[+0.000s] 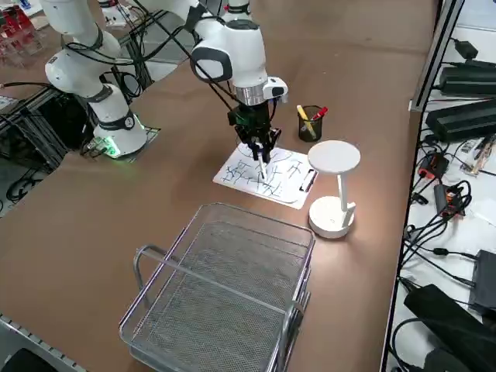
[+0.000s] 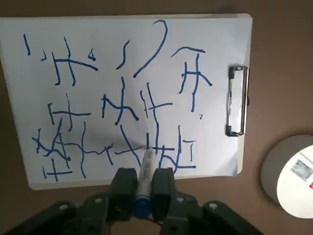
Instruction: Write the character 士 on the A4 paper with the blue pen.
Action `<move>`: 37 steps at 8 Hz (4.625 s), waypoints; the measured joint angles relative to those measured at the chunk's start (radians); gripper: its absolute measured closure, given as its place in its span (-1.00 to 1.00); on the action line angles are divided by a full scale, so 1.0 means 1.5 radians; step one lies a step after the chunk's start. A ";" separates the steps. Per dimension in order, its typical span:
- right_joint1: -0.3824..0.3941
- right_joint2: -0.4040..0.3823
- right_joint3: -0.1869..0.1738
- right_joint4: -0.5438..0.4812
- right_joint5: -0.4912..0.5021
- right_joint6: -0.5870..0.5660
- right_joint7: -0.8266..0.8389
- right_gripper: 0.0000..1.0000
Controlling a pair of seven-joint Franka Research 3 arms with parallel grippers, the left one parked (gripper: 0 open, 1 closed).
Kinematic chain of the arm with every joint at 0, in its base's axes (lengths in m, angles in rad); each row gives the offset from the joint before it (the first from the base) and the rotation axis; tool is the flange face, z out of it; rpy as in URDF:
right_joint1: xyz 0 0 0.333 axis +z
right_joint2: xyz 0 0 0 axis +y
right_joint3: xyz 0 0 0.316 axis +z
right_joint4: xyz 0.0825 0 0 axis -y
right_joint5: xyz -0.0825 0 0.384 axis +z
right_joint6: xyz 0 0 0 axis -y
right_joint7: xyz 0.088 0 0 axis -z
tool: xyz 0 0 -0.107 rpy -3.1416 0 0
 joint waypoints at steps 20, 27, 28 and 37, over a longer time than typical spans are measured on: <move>-0.003 -0.032 0.009 0.135 0.105 -0.105 0.070 0.59; -0.002 -0.035 0.112 0.211 0.111 -0.156 0.642 0.59; 0.000 -0.032 0.136 0.211 0.106 -0.156 0.713 0.59; 0.026 0.046 0.227 0.212 0.026 -0.062 0.994 0.59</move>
